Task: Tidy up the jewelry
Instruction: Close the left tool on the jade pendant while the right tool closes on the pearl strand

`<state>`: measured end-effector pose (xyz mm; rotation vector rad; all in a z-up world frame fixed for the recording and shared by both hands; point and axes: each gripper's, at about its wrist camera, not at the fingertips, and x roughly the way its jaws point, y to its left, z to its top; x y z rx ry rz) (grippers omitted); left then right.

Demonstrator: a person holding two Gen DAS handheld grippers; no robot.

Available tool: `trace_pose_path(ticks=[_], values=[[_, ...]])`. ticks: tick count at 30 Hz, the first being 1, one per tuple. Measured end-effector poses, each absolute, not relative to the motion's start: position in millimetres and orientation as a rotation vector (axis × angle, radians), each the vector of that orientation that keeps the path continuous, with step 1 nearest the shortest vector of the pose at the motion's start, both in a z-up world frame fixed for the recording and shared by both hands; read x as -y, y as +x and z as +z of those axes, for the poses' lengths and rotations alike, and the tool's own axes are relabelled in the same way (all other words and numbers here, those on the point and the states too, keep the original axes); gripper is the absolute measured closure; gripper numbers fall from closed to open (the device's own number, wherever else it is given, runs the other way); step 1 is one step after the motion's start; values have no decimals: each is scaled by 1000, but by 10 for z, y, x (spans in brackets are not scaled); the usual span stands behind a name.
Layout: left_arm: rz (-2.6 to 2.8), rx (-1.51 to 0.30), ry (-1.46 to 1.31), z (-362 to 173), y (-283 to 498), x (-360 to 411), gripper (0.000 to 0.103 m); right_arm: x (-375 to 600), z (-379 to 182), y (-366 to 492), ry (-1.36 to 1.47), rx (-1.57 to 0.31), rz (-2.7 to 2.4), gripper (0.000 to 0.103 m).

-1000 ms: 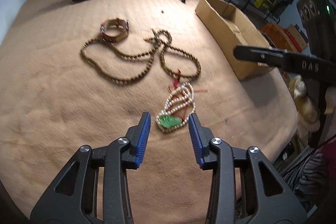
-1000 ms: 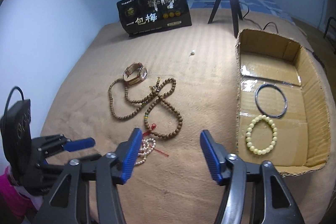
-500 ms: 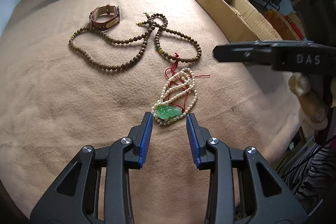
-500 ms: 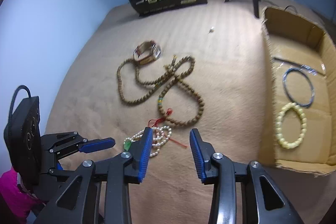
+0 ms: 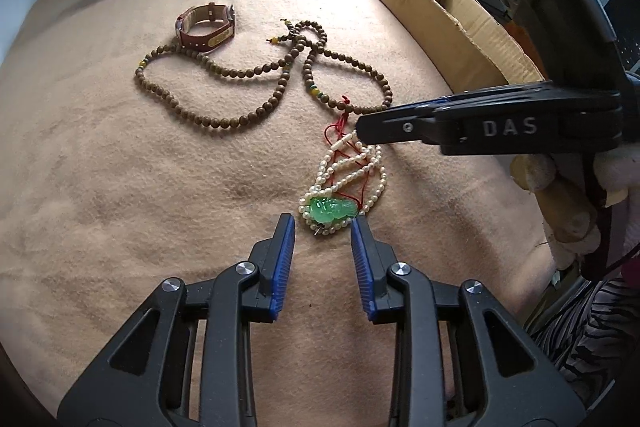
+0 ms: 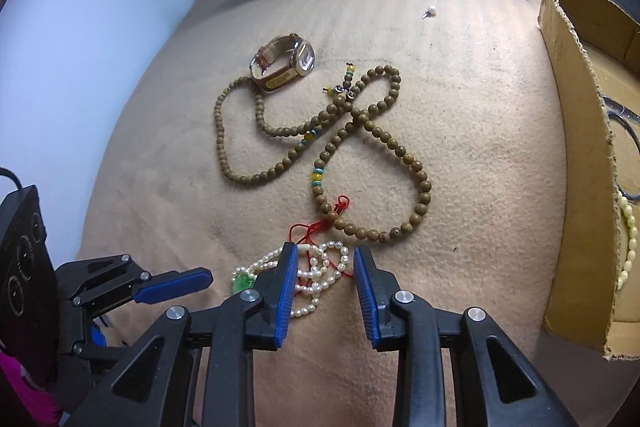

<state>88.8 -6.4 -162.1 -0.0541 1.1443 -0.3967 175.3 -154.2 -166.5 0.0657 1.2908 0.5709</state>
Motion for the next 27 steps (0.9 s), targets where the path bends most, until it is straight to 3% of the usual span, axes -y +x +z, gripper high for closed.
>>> trace_pose_path(ticks=[25, 27], values=[[-356, -1146, 65, -1814, 1050, 399, 75, 1464, -1794, 1857, 57, -1308, 544, 74], [-355, -1142, 66, -1817, 1052, 404, 75, 1437, -1797, 1855, 37, -1302, 530, 79]])
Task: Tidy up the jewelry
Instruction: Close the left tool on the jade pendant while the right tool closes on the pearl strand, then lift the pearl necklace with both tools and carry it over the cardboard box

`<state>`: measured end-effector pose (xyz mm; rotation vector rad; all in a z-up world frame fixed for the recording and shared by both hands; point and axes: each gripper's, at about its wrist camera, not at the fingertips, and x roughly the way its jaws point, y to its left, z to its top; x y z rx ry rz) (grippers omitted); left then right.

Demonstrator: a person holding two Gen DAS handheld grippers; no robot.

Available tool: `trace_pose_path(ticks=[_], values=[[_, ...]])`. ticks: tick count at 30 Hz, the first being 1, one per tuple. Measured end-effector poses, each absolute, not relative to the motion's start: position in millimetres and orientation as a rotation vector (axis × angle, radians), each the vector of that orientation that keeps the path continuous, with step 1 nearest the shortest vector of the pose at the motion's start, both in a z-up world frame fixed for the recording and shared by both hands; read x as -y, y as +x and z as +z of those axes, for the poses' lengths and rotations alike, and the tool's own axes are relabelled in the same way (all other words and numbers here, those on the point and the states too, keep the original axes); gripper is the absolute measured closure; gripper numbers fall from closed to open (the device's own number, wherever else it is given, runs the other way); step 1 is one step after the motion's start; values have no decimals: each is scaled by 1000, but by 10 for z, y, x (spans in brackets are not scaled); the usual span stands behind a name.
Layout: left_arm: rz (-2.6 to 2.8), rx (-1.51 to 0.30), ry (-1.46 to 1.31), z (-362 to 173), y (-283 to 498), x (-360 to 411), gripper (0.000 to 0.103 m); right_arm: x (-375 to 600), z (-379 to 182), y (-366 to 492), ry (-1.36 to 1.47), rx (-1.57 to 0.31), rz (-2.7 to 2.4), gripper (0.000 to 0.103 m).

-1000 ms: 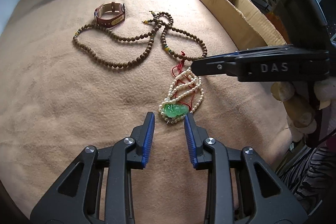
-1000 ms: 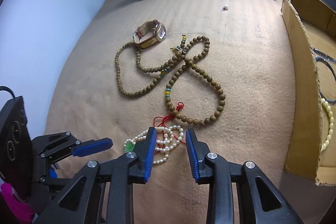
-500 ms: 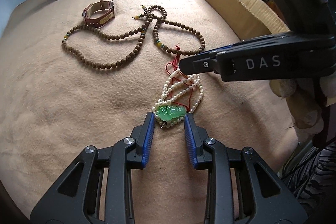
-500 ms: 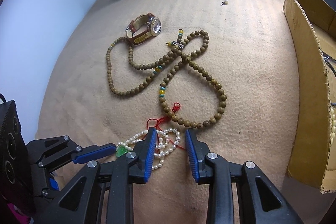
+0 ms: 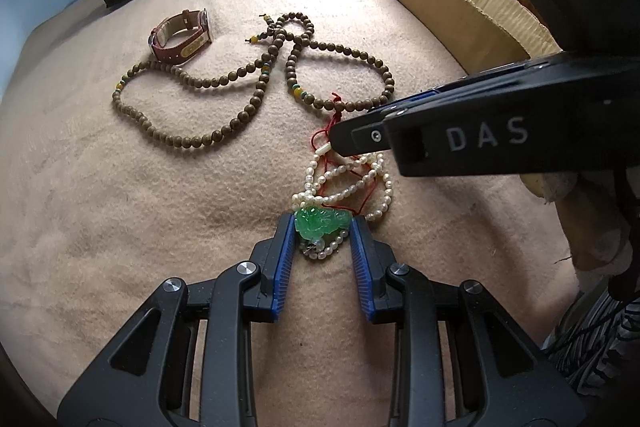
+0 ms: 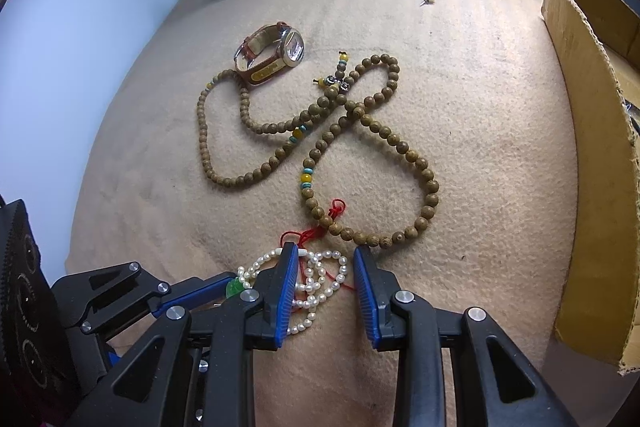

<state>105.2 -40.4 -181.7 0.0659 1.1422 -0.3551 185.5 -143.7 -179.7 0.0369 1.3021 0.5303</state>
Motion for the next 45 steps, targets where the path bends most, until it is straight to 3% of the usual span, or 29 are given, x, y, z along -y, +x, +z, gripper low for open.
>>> trace_pose_path(ticks=[1, 2, 4, 7, 9, 10, 14, 29, 45], values=[[-356, -1140, 66, -1817, 1053, 404, 77, 1422, -1798, 1850, 25, -1298, 523, 85], [-354, -1138, 67, -1815, 1052, 399, 85, 1422, -1798, 1852, 19, -1295, 521, 88], [-354, -1137, 53, -1804, 1042, 360, 85, 1437, -1800, 1859, 33, -1293, 525, 98], [-354, -1132, 54, -1784, 1030, 323, 90, 1470, -1780, 1851, 48, -1282, 524, 102], [-351, -1121, 50, -1755, 1007, 288, 91, 1479, -1755, 1837, 45, -1270, 523, 102], [-350, -1117, 45, -1742, 1003, 275, 97, 1496, -1742, 1828, 45, -1263, 525, 102], [-344, -1102, 30, -1684, 978, 213, 99, 1518, -1688, 1813, 49, -1241, 527, 102], [-333, -1011, -71, -1307, 950, -25, 100, 1693, -1392, 1790, 85, -1159, 486, 102], [-296, -808, -171, -604, 1020, -328, 100, 2058, -559, 1659, 157, -942, 478, 102]])
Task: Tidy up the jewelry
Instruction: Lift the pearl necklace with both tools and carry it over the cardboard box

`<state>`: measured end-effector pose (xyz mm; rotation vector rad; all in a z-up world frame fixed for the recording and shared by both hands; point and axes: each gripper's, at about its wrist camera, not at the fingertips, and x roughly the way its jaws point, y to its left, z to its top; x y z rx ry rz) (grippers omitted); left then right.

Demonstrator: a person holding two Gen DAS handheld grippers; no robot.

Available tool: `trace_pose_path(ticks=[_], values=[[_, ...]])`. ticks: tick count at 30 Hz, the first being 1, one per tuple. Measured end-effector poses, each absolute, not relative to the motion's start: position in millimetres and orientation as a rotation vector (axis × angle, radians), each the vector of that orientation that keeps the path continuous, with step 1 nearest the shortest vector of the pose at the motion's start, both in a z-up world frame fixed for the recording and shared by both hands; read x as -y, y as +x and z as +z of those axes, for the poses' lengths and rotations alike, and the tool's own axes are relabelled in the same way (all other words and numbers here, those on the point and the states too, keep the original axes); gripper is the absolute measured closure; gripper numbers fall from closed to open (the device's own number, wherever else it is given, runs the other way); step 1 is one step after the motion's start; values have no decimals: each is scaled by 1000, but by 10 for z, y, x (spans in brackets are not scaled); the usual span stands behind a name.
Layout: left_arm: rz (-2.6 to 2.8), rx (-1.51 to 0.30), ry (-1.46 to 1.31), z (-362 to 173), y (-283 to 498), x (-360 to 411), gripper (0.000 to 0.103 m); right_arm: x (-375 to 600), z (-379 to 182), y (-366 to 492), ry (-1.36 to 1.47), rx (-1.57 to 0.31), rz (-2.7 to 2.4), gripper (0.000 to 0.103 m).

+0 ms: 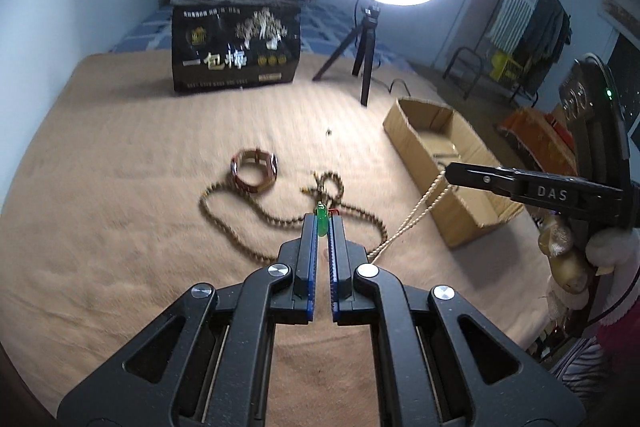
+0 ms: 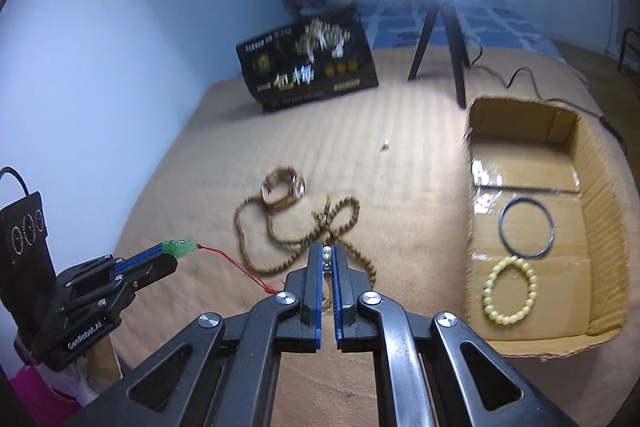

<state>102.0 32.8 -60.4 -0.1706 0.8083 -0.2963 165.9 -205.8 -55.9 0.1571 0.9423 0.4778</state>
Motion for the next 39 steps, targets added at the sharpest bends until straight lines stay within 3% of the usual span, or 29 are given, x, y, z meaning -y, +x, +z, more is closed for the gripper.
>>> trace_pose_path(ticks=[21, 39], values=[[-372, -718, -174, -187, 1103, 83, 100, 2645, 112, 1563, 232, -756, 426, 102], [-506, -705, -182, -31, 1411, 924, 100, 3424, 378, 1618, 288, -667, 270, 102]])
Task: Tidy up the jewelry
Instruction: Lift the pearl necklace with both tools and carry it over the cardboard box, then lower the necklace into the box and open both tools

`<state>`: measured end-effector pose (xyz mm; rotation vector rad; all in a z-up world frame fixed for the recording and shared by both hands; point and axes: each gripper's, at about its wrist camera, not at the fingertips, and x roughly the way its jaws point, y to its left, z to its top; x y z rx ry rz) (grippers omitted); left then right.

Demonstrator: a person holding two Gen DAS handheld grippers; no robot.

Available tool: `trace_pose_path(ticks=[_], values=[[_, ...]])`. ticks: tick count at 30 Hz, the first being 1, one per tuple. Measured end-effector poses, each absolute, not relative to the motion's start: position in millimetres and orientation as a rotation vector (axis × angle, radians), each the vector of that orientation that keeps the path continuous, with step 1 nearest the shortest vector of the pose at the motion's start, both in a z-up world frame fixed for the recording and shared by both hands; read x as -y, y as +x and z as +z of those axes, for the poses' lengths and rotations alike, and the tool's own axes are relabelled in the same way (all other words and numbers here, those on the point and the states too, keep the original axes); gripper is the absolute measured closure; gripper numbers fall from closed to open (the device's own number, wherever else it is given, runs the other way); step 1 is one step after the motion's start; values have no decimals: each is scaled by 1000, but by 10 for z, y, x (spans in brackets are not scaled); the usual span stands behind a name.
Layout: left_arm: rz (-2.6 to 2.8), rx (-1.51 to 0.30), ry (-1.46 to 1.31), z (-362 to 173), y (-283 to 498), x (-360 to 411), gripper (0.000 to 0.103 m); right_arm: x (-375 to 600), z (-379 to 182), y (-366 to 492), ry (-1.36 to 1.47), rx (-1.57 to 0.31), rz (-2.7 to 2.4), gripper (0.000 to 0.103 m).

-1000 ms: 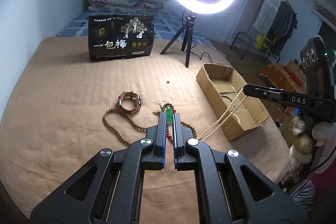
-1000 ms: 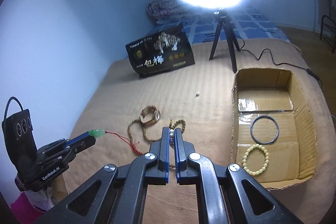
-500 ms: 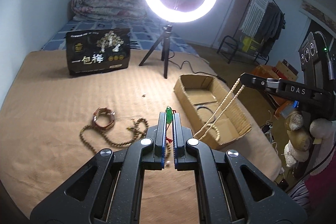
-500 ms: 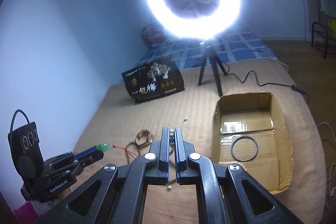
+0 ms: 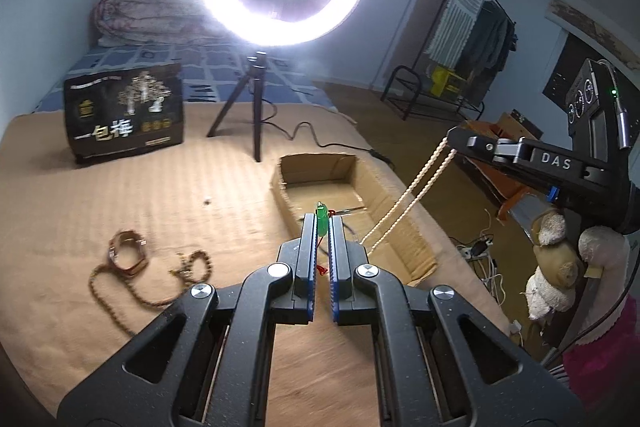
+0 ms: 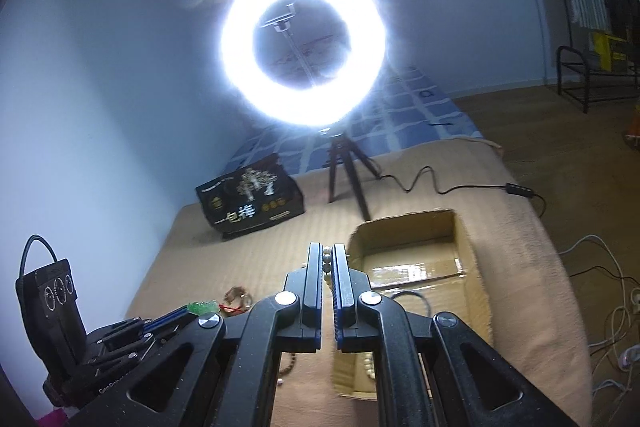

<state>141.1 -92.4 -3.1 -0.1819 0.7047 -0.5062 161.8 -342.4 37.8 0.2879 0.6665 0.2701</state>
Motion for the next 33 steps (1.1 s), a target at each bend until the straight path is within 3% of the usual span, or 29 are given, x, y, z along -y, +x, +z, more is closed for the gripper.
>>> trace_pose_path(ticks=[13, 33], values=[[-572, -737, -174, -182, 1670, 1557, 100, 3884, 19, 1788, 287, -756, 148, 102], [-561, -872, -139, -727, 1984, 1851, 100, 3833, -564, 1995, 209, -938, 90, 101]])
